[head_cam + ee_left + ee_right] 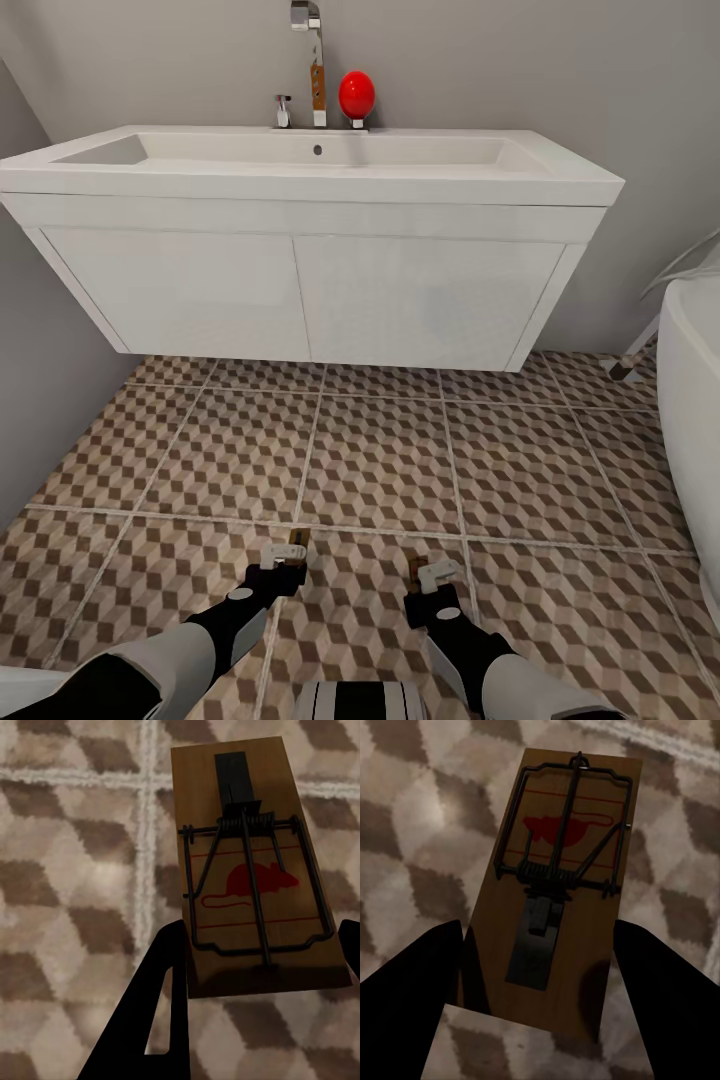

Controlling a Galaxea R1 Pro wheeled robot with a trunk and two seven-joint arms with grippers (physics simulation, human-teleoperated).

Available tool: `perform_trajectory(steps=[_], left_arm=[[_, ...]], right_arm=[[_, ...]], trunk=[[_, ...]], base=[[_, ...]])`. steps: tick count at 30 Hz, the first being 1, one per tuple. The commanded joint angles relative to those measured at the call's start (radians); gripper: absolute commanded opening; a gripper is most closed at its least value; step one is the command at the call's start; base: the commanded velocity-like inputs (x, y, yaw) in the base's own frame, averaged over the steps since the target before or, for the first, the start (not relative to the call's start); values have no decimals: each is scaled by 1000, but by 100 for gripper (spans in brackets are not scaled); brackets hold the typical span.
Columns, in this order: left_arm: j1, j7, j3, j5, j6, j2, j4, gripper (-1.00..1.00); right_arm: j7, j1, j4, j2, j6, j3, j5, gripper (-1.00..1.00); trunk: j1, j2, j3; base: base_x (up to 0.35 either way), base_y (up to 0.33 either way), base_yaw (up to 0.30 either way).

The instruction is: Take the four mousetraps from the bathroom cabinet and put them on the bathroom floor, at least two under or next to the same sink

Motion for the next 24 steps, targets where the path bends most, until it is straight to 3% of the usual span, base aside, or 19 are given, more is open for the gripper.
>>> perform_trajectory(steps=[1,19,24], left_arm=[[0,3,-9,5,-5,0,1,-100],[0,7,-4,15,2,-15,2,-100],[0,41,-4,12,1,-16,2,-100]], right_arm=[[-6,-1,1,0,-1,7,3,-100],[-6,-1,0,0,-8,7,3,-100],[-6,-1,0,0,-8,7,3,-100]], trunk=[[0,0,-1],[0,0,-1],[2,-1,-20]], base=[[0,0,0],[0,0,0],[0,0,0]])
